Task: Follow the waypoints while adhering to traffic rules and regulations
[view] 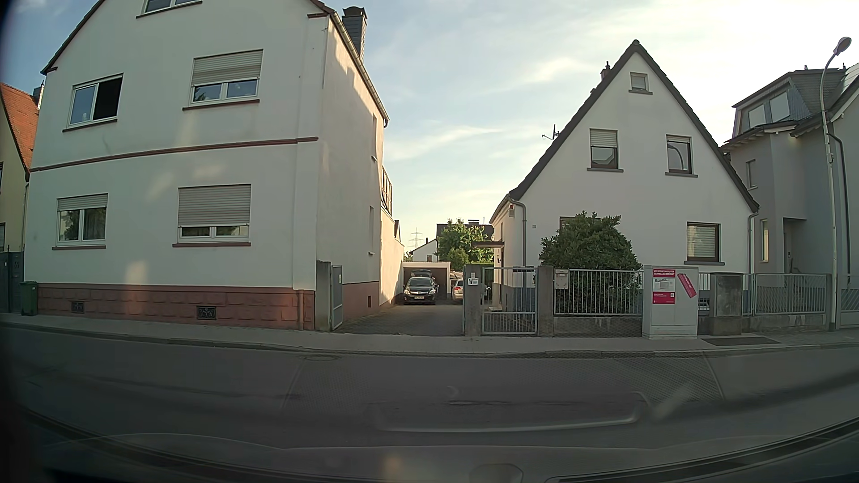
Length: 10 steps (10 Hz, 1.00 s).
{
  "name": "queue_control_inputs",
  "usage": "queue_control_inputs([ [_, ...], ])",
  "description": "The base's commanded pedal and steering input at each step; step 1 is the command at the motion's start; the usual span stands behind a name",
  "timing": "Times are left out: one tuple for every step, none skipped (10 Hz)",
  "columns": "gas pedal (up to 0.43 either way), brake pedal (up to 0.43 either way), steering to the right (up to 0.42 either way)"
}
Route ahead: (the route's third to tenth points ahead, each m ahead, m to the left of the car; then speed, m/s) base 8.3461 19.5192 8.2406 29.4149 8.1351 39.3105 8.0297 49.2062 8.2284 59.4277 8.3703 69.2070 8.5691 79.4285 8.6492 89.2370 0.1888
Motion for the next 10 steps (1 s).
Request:
queue_control_inputs([
  [0.0,0.244,-0.194],
  [0.0,0.244,-0.197],
  [0.0,0.244,-0.195],
  [0.0,0.244,-0.181],
  [0.0,0.244,-0.164],
  [0.0,0.244,-0.159],
  [0.0,0.244,-0.16],
  [0.0,0.244,-0.16],
  [0.0,0.244,-0.16],
  [0.0,0.244,-0.16],
])
